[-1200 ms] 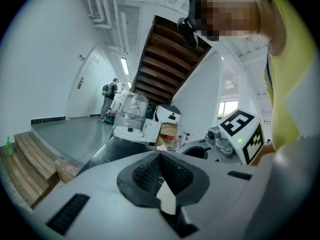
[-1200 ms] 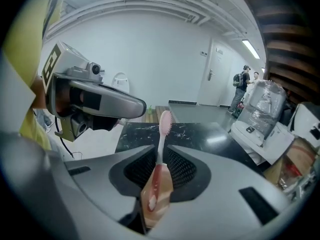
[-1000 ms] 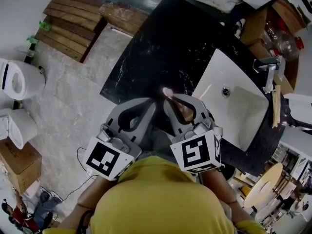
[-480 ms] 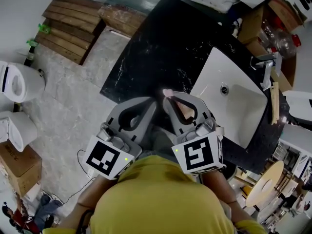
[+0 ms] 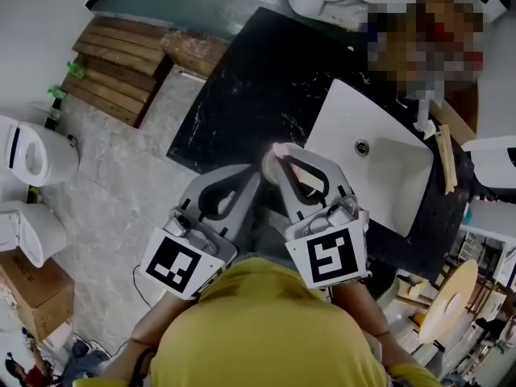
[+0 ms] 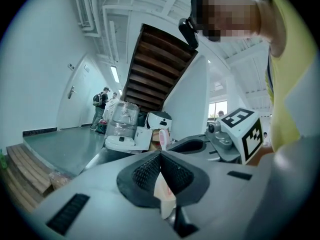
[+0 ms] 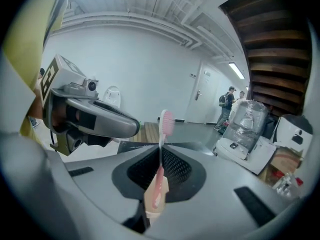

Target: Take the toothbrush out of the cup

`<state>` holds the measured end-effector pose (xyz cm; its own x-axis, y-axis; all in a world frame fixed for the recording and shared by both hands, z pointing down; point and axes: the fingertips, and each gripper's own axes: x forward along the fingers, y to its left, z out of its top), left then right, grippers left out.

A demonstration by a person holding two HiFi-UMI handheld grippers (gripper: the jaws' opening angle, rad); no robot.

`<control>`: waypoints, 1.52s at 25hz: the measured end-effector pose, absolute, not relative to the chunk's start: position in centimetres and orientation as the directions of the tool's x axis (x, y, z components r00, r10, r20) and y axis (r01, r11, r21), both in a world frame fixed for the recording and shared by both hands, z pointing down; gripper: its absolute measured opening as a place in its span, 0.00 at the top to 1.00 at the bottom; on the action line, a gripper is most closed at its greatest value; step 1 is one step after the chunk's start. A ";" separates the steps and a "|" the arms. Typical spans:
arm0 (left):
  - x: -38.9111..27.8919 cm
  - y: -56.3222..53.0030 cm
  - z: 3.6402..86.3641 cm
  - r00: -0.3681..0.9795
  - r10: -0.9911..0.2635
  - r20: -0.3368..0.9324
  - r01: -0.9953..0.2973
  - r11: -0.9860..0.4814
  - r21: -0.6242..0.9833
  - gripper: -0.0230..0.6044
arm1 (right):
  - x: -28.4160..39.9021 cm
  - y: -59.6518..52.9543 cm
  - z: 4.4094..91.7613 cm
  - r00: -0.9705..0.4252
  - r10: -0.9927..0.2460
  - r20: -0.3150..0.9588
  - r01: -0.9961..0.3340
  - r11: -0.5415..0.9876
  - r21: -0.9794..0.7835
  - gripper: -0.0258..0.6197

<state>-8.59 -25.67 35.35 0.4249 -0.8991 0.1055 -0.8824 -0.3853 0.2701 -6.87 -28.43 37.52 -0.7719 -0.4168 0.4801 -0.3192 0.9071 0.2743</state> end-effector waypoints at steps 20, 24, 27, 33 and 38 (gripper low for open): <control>-4.3 -22.3 30.5 0.468 -0.883 0.023 -0.869 -0.456 0.190 0.95 | -2.4 -24.6 30.0 -0.811 -0.540 0.227 -0.490 0.838 0.241 0.91; -3.5 -21.7 29.7 0.473 -0.881 0.012 -0.867 -0.463 0.183 0.95 | -1.3 -23.7 29.1 -0.808 -0.552 0.204 -0.517 0.832 0.200 0.91; -3.0 -21.4 29.5 0.479 -0.878 0.006 -0.865 -0.471 0.176 0.95 | -0.7 -23.1 28.5 -0.811 -0.555 0.184 -0.525 0.830 0.187 0.91; -2.0 -20.5 28.9 0.490 -0.871 -0.011 -0.859 -0.485 0.165 0.95 | 0.6 -21.6 28.1 -0.818 -0.549 0.171 -0.527 0.834 0.162 0.91; -1.3 -19.8 28.7 0.489 -0.872 -0.015 -0.860 -0.485 0.157 0.95 | 1.5 -20.5 27.8 -0.823 -0.544 0.163 -0.523 0.838 0.154 0.91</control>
<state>-1.32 -19.81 28.67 0.4887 -0.8723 -0.0151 -0.8604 -0.4847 0.1570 1.46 -20.54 27.84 -0.8230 -0.5442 0.1627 -0.5235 0.8379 0.1545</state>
